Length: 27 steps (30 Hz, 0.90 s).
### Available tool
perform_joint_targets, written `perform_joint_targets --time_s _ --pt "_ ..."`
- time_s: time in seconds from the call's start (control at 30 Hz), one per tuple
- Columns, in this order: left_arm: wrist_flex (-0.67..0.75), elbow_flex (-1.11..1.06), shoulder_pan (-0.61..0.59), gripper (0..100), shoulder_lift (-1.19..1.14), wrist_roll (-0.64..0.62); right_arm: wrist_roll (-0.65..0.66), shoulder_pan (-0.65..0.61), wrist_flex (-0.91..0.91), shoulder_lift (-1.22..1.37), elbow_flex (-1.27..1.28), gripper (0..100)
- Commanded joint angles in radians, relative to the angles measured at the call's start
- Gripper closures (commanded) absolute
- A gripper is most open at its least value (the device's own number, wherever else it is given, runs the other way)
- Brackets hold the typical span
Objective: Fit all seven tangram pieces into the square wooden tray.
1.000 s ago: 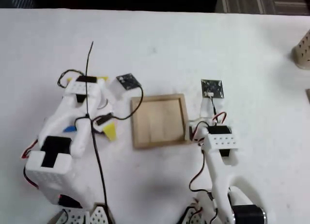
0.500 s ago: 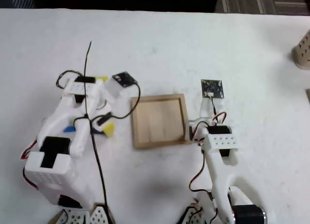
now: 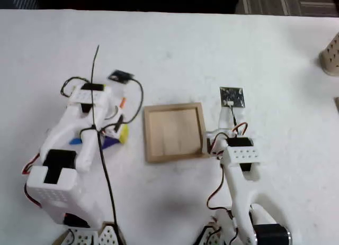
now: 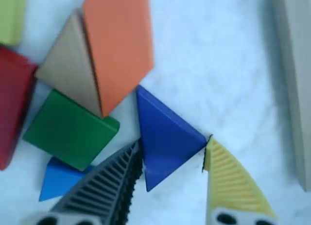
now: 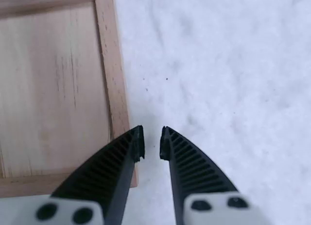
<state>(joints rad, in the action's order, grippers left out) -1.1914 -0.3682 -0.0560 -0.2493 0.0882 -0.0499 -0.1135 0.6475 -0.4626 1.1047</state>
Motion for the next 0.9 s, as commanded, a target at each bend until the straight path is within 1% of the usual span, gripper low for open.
perform_joint_targets --time_s 0.0,0.17,0.33,0.43,0.53,0.67,0.77,0.87 --pt "0.006 0.000 -0.024 78 0.013 -0.084 0.014 0.007 -0.018 -0.044 -0.003 93.6" --pt "-0.028 0.015 0.004 78 0.031 -0.084 0.014 0.008 -0.018 -0.042 -0.003 93.6" --pt "-0.029 0.009 0.012 78 0.119 -0.086 0.014 0.010 -0.018 -0.039 -0.003 93.6" --pt "-0.055 0.011 0.013 78 0.160 -0.086 0.014 0.012 -0.018 -0.039 -0.003 93.6" --pt "-0.057 -0.003 0.036 78 0.176 -0.086 0.014 0.012 -0.018 -0.039 -0.003 93.6" --pt "-0.057 0.000 0.084 78 0.179 -0.086 0.014 0.012 -0.018 -0.039 -0.003 93.6" --pt "-0.061 0.018 0.142 78 0.180 -0.087 0.014 0.018 -0.018 -0.042 -0.003 93.6" --pt "-0.104 0.066 0.196 78 0.180 -0.130 0.014 0.053 -0.018 -0.047 -0.003 93.6"
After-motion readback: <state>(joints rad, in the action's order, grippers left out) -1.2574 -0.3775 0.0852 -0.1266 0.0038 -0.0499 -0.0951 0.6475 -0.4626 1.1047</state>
